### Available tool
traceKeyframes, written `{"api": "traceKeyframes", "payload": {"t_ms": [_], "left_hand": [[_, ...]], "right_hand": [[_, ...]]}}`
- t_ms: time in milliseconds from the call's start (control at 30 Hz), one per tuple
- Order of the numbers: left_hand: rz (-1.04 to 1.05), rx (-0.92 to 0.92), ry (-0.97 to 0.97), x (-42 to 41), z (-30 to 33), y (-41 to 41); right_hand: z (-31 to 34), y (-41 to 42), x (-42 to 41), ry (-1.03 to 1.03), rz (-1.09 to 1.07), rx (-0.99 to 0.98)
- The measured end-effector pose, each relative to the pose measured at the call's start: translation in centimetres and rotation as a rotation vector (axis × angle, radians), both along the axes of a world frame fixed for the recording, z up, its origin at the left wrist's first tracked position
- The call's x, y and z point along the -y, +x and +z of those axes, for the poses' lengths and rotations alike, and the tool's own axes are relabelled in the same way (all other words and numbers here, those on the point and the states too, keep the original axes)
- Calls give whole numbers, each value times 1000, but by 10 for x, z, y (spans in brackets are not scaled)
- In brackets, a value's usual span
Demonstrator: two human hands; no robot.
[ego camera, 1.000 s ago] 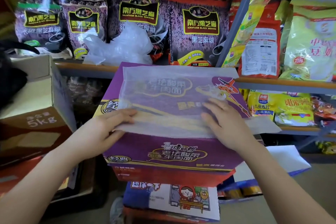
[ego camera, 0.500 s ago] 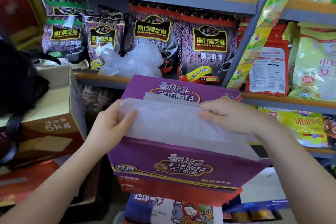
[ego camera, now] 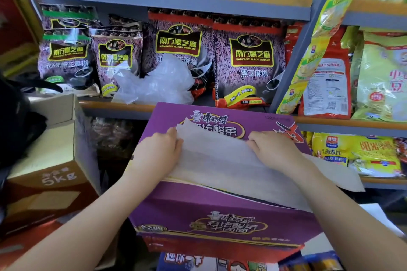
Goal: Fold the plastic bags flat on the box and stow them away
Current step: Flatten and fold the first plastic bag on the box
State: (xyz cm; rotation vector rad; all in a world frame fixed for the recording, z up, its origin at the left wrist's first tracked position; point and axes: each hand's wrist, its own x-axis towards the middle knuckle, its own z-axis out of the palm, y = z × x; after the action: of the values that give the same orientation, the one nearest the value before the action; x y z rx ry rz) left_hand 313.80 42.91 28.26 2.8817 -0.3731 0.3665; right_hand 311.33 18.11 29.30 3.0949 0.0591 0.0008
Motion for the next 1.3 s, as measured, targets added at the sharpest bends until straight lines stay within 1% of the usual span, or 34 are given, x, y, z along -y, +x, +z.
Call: {"api": "traceKeyframes", "payload": {"t_ms": [100, 267, 367, 433, 533, 600, 667, 700, 733, 800, 867, 900, 1067, 1167, 1300], "left_hand": [[-6, -35, 114, 4, -2, 5], [-1, -70, 120, -3, 0, 5], [3, -61, 145, -9, 2, 5], [25, -57, 159, -14, 3, 10], [68, 16, 84, -30, 2, 19], [9, 102, 99, -39, -2, 27], [-142, 204, 128, -40, -5, 33], [-229, 197, 135, -38, -8, 34], [-295, 156, 123, -34, -10, 34], [-353, -10, 71, -26, -13, 29], [-349, -170, 43, -25, -17, 23], [-334, -212, 43, -26, -19, 21], [-316, -253, 137, -28, -13, 16], [-322, -288, 164, -29, -12, 15], [-360, -281, 241, -29, -11, 14]], "right_hand": [[-5, 1, 1, 22, -15, 39], [-8, -2, 1, 136, -60, 149], [-1, 0, -3, 256, -85, 73], [2, 5, -10, 275, -69, 7], [1, 23, -27, 358, 22, -29], [1, 37, -40, 392, 76, -62], [3, 49, -52, 421, 108, -96], [5, 53, -56, 431, 114, -106], [6, 55, -59, 435, 113, -112], [6, 55, -60, 415, 109, -121], [8, 52, -56, 370, 95, -148], [10, 51, -53, 352, 75, -171], [28, 44, -32, 298, 4, -302], [26, 37, -19, 259, -29, -365], [20, 28, -4, 265, -118, -351]]}}
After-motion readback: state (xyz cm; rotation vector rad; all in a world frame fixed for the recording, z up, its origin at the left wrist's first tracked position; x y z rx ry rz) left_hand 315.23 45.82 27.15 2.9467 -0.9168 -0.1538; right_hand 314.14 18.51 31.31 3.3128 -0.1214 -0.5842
